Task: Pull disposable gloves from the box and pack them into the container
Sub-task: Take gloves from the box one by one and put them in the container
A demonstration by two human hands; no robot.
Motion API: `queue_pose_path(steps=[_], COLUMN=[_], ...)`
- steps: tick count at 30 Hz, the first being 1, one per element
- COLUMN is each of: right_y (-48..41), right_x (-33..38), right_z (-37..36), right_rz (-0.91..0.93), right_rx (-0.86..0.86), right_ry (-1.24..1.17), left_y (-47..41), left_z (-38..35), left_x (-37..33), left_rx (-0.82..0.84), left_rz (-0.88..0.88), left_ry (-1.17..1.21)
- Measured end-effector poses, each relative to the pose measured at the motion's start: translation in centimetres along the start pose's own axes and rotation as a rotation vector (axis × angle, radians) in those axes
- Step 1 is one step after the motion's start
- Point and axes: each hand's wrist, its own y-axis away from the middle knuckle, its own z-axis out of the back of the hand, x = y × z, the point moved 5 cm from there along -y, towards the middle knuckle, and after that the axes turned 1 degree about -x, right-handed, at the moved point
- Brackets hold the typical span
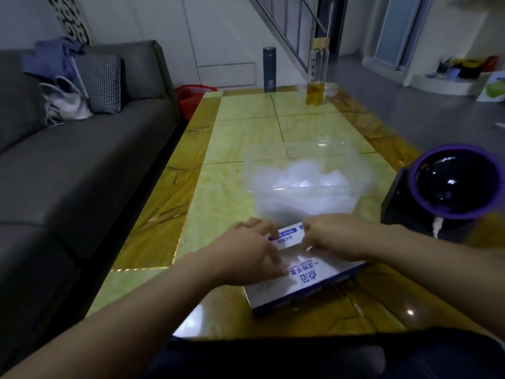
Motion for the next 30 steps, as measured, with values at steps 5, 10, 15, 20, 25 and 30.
queue_pose_path(steps=[5, 10, 15, 20, 25, 30], right_y=[-1.0, -1.7, -1.8, -0.6, 1.1, 3.3], right_x=[1.4, 2.9, 2.9, 1.7, 1.7, -0.3], right_z=[0.2, 0.3, -0.3, 0.4, 3.3, 9.1], right_rz=[-0.005, 0.067, 0.125, 0.095, 0.067, -0.073], right_rx=[0.051, 0.016, -0.085, -0.148, -0.303, -0.642], right_ry=[0.063, 0.14, 0.108, 0.035, -0.06, -0.318], left_y=[0.1, -0.3, 0.0, 0.2, 0.2, 0.2], left_z=[-3.0, -4.1, -4.2, -3.9, -3.7, -3.3], left_x=[-0.6, -0.3, -0.1, 0.0, -0.1, -0.1], left_rx=[0.145, 0.139, 0.038, -0.008, 0.011, 0.029], left_rz=[0.085, 0.064, 0.137, 0.171, 0.166, 0.18], left_ry=[0.087, 0.127, 0.172, 0.211, 0.225, 0.207])
